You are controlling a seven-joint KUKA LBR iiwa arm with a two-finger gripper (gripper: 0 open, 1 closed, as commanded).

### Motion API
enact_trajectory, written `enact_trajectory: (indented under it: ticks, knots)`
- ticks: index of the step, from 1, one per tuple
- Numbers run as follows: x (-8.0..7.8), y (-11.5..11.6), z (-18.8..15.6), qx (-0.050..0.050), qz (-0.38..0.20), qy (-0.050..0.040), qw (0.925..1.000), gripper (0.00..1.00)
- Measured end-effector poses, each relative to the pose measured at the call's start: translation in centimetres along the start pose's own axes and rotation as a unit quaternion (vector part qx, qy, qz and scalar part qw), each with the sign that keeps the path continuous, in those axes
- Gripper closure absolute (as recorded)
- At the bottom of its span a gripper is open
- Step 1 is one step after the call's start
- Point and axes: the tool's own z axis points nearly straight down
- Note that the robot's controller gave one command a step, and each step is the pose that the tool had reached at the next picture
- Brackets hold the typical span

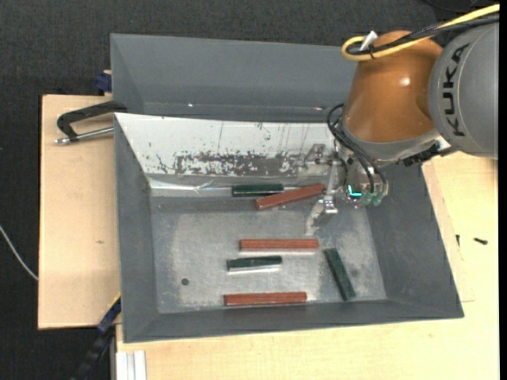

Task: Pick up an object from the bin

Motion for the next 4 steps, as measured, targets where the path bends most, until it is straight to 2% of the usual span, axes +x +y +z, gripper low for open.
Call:
enact_trajectory:
  ticks: [1, 2, 3, 4]
  knots:
    - [-0.2, 0.0, -0.5, 0.0, 0.0, -0.0044, 1.0, 0.0]
    - [2.7, 3.9, 11.7, 0.001, -0.029, -0.0059, 0.9996, 1.0]
    - [2.7, 3.9, 11.6, 0.001, -0.029, -0.0059, 0.9996, 1.0]
    - [3.5, 4.0, -8.0, 0.0, -0.038, -0.0046, 0.9993, 1.0]
